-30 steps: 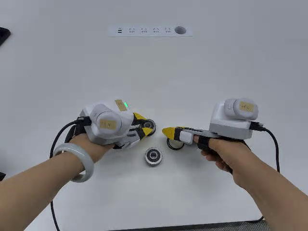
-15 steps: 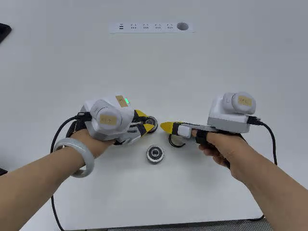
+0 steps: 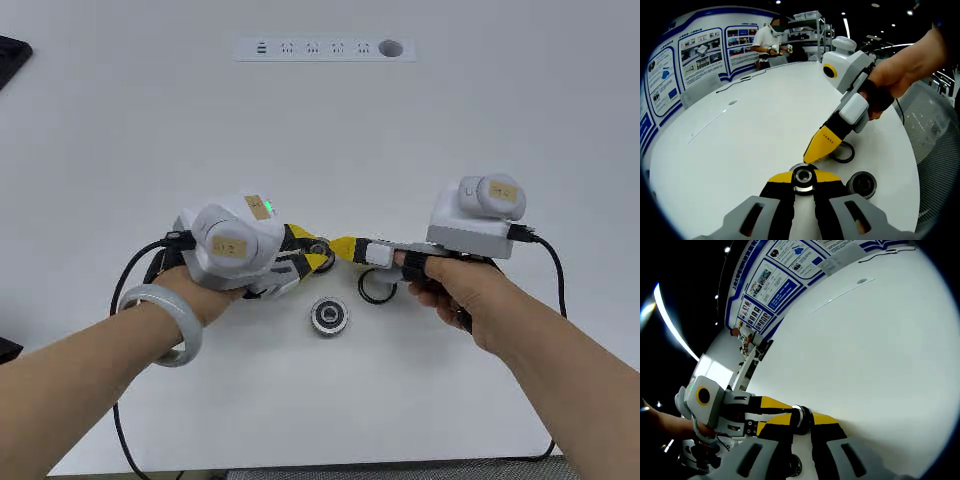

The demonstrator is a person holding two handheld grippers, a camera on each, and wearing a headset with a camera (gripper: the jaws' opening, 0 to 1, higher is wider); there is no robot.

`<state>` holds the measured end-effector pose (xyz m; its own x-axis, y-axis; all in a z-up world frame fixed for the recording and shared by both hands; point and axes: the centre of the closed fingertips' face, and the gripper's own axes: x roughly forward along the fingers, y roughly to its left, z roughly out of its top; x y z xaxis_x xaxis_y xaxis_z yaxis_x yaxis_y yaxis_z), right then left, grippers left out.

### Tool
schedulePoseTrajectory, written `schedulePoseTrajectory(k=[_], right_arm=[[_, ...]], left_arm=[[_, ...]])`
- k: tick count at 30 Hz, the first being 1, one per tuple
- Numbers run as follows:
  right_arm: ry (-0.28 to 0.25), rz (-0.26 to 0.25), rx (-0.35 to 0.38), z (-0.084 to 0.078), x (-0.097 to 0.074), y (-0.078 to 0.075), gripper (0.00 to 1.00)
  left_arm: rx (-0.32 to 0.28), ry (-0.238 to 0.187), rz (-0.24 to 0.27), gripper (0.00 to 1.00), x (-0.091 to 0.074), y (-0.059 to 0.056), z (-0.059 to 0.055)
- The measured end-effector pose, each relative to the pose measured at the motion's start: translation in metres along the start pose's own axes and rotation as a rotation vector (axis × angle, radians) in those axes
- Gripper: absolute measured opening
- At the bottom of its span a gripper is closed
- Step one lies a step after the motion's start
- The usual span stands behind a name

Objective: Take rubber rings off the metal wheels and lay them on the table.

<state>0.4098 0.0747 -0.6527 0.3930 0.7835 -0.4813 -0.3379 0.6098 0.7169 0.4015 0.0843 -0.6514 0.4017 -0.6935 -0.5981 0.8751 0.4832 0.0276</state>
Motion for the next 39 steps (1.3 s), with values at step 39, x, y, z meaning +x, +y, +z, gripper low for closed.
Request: schedulePoseTrajectory(k=[39], right_arm=[[0.064,0.057,0.04,-0.013,-0.003,0.002,0.07]], left_arm=[[-0.003,-0.008,0.003,0.14,-0.001,-0.001,-0.001]])
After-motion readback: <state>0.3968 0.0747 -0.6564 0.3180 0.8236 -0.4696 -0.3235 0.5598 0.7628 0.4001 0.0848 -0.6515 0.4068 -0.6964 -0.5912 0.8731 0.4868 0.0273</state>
